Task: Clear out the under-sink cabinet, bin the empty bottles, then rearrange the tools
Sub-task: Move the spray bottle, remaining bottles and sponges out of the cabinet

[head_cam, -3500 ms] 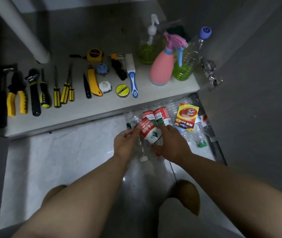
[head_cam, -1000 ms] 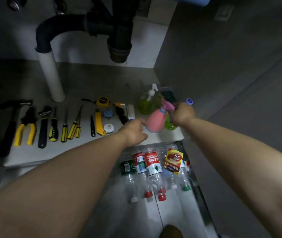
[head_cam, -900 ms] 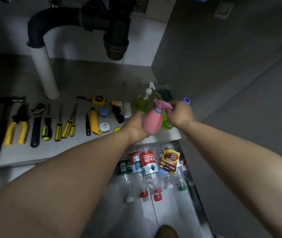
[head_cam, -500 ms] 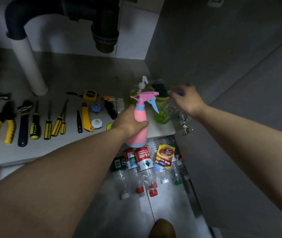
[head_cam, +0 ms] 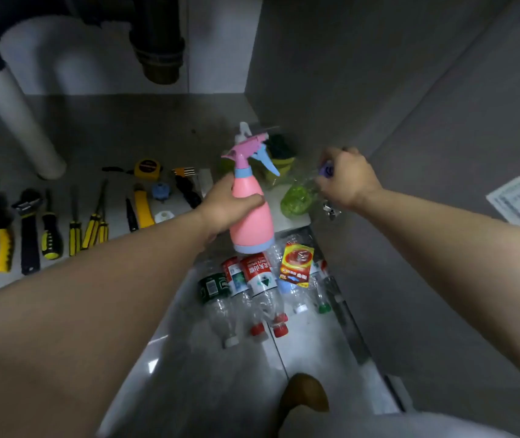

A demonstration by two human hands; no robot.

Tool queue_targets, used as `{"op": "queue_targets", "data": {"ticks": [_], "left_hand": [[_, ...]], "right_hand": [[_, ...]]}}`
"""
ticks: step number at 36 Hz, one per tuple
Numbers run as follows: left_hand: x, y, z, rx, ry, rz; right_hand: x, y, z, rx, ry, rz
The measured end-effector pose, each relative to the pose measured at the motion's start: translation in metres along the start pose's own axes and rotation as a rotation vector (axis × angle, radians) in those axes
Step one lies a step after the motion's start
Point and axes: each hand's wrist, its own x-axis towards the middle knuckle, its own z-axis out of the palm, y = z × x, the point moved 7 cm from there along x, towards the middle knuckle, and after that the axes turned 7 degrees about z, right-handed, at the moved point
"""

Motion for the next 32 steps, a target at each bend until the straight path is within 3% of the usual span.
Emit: {"op": "queue_targets", "data": {"ticks": [7, 19, 25, 32], "left_hand": [[-0.039, 0.031, 0.015, 0.163, -0.304, 0.079], [-0.069, 0.022, 0.008, 0.274, -0.459, 0.065], [-0.064, 0.003, 0.007, 0.4, -0.488, 0.036], [-0.06, -0.007, 0.015, 0.39, -0.51, 0.022]], "right_hand": [[-0.073, 0.033, -0.03, 0.058, -0.133, -0.026], [-0.171, 0.09, 0.062, 0.003, -0.646, 0.079], [-0.19, 0.109, 0.109, -0.084, -0.711, 0.09], [-0.177, 0.124, 0.12, -0.128, -0.633, 0.11]]}}
